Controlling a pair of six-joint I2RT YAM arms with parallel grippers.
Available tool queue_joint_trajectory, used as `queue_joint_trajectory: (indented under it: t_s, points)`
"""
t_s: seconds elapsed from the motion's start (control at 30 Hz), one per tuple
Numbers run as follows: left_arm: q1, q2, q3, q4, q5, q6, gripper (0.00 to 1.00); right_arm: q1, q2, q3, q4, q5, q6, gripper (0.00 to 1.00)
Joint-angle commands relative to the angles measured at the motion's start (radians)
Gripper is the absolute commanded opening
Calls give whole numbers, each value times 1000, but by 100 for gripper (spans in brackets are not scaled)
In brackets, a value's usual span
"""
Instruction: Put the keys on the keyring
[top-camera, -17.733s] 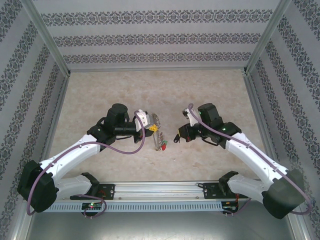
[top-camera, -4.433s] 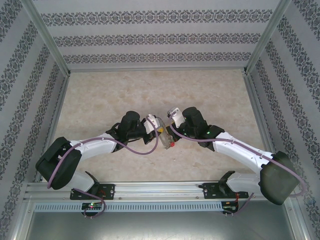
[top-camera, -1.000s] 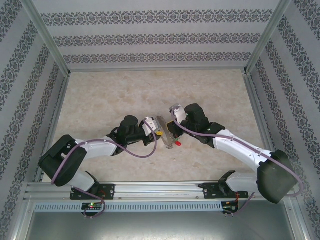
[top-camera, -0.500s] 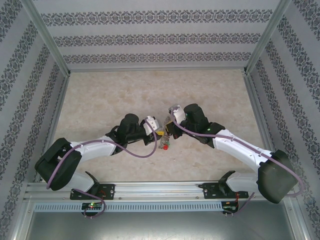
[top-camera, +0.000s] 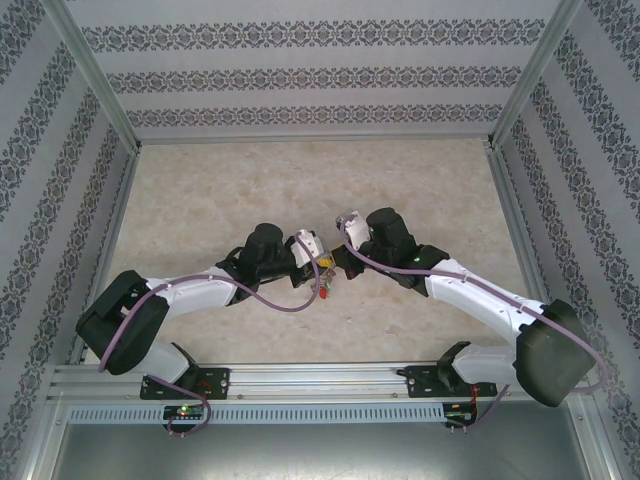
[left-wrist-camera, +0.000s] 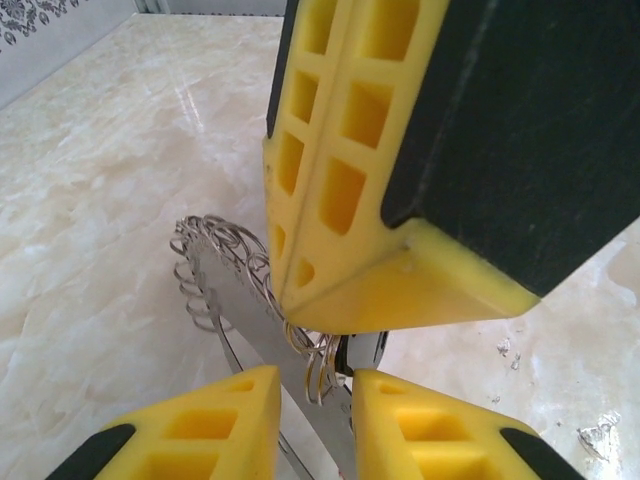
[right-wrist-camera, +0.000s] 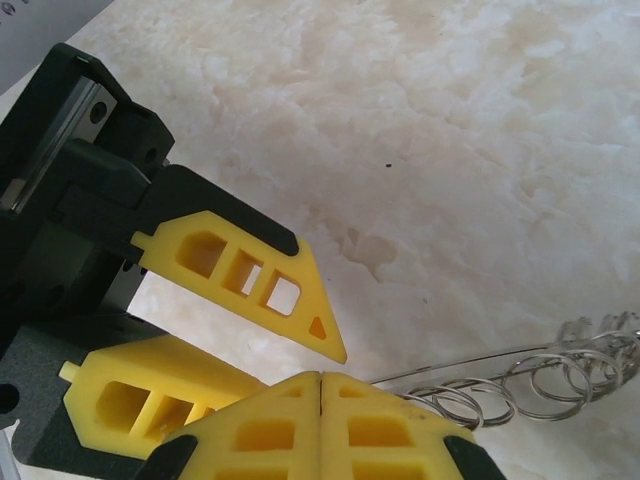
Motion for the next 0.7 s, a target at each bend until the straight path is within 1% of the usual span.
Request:
queue_joint_trajectory:
  t_s: [0.0,0.17,0.33,0.43,0.67]
  points:
    - [-13,-8,12,-32,-14,30,28,6,-14,24,20,-22,-17,0]
    - [-11,-29,3,-49,-29,41,31,5,-11,22,22,-21,-16,0]
    - [-7,-56,-18,-32,-32,39,31,5,-11,18,22,-20,-20,0]
    - [2,-78,-36,-7,-33,28,34,5,-11,16,23,-20,-22,0]
    - [24,-101,-47,-27,-45,36,35,5,-11,15,28,-26,-20,0]
